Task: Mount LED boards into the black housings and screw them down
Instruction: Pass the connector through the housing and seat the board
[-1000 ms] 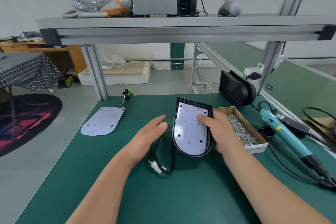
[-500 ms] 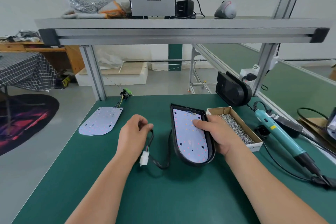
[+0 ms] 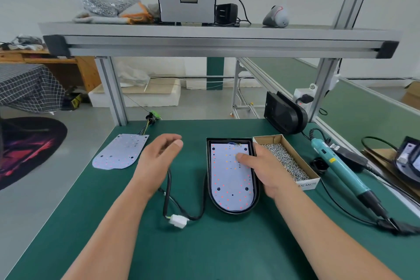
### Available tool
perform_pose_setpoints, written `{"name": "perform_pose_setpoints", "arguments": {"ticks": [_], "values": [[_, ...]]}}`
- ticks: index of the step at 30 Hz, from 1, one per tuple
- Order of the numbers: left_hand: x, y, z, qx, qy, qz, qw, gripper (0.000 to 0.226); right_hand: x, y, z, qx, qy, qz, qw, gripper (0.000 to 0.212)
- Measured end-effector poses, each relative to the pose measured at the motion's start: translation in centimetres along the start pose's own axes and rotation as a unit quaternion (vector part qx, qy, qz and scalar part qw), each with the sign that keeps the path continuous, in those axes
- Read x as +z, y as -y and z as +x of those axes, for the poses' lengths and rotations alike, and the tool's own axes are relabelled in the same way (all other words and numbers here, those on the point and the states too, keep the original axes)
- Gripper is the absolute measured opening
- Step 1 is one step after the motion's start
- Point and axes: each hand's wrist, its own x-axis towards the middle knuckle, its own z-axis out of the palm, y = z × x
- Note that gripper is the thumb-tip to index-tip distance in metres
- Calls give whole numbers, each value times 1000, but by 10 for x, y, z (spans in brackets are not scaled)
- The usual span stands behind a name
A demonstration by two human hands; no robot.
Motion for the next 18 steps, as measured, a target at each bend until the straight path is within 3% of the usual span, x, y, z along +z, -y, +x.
{"name": "perform_pose_setpoints", "arguments": {"ticks": [5, 12, 16, 18], "values": [[0, -6, -9, -14, 147, 168, 975, 39, -4, 1, -6, 11, -25, 97, 995, 17], [31, -12, -12, -26, 142, 287, 947, 57, 7, 4, -22, -15, 9, 224, 974, 21], [48, -11, -10, -10, 142, 282, 949, 13, 11, 4, -28, -32, 39, 230, 972, 18], [48, -9, -9, -20, 77, 237, 968, 3, 9, 4, -27, -37, 54, 220, 973, 20]]}}
